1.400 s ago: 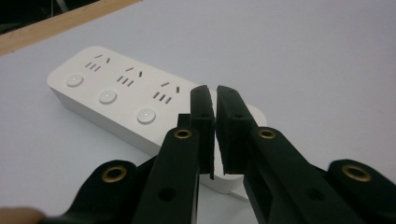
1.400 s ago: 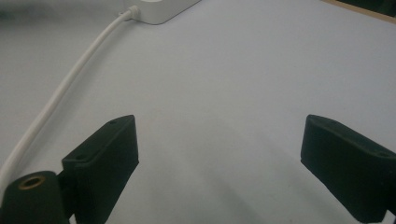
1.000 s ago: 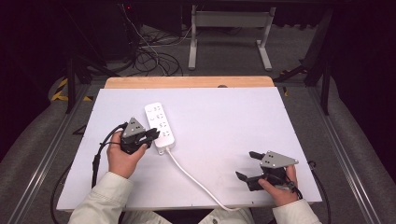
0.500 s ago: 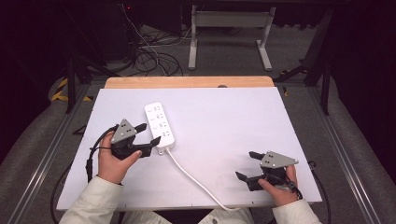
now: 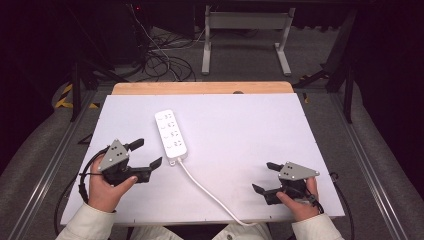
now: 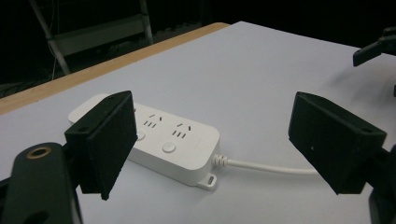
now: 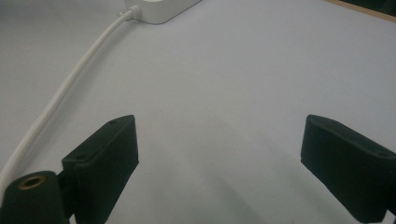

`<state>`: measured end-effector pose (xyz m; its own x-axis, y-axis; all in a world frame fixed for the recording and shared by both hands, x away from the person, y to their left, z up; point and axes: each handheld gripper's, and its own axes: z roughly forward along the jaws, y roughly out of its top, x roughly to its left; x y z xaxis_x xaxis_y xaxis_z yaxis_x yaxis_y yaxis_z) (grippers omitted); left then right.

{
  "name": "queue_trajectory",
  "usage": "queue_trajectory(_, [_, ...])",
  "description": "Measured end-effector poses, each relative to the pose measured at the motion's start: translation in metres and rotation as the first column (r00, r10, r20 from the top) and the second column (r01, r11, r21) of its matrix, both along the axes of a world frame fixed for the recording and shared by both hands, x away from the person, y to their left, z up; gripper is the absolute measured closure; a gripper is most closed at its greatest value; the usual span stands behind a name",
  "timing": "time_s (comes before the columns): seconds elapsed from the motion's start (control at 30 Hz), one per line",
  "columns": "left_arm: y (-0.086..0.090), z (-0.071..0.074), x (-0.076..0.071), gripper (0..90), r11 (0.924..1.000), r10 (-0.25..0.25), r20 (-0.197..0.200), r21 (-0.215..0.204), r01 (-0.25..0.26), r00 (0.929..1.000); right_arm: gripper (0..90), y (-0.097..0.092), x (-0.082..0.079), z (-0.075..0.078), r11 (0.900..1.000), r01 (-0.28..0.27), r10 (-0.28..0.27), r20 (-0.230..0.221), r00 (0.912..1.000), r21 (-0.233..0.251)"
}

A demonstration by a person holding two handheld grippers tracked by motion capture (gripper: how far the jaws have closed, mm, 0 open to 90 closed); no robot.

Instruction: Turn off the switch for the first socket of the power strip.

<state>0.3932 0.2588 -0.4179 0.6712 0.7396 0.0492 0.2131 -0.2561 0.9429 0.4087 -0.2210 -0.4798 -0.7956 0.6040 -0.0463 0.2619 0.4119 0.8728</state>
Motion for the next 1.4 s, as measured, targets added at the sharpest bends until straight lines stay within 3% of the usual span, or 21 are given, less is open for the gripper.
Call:
queue_trajectory(0.3, [0.018,-0.016,-0.012,14.5,0.9994,-0.016,-0.016,-0.032,0.016,0.9997,11.6,0.000,0.000,0.000,1.0000,-0.001,0.001,0.003,1.0000,-0.006])
queue_trajectory(0.63, [0.031,-0.033,-0.022,13.1,0.9996,-0.009,0.008,-0.025,0.009,0.9999,11.5,0.000,0.000,0.000,1.0000,-0.002,0.002,0.002,1.0000,-0.007])
queue_trajectory(0.93, [0.039,-0.050,-0.029,14.9,0.9999,-0.008,-0.009,-0.011,0.008,0.9999,11.5,-0.001,0.000,0.000,1.0000,-0.002,0.002,0.003,1.0000,-0.009])
queue_trajectory(1.03, [0.042,-0.055,-0.030,14.9,0.9994,-0.017,-0.020,-0.029,0.016,0.9997,11.5,-0.001,0.000,0.000,0.9999,-0.003,0.003,0.002,1.0000,-0.011])
queue_trajectory(1.2, [0.045,-0.061,-0.032,14.9,0.9991,-0.037,-0.041,-0.021,0.036,0.9985,11.5,0.000,-0.001,0.000,0.9999,-0.005,0.005,0.002,1.0000,-0.011])
queue_trajectory(1.4, [0.043,-0.061,-0.028,15.0,0.9970,-0.025,-0.084,-0.075,0.018,0.9961,11.5,0.000,0.000,0.000,0.9999,-0.009,0.009,-0.001,1.0000,-0.013])
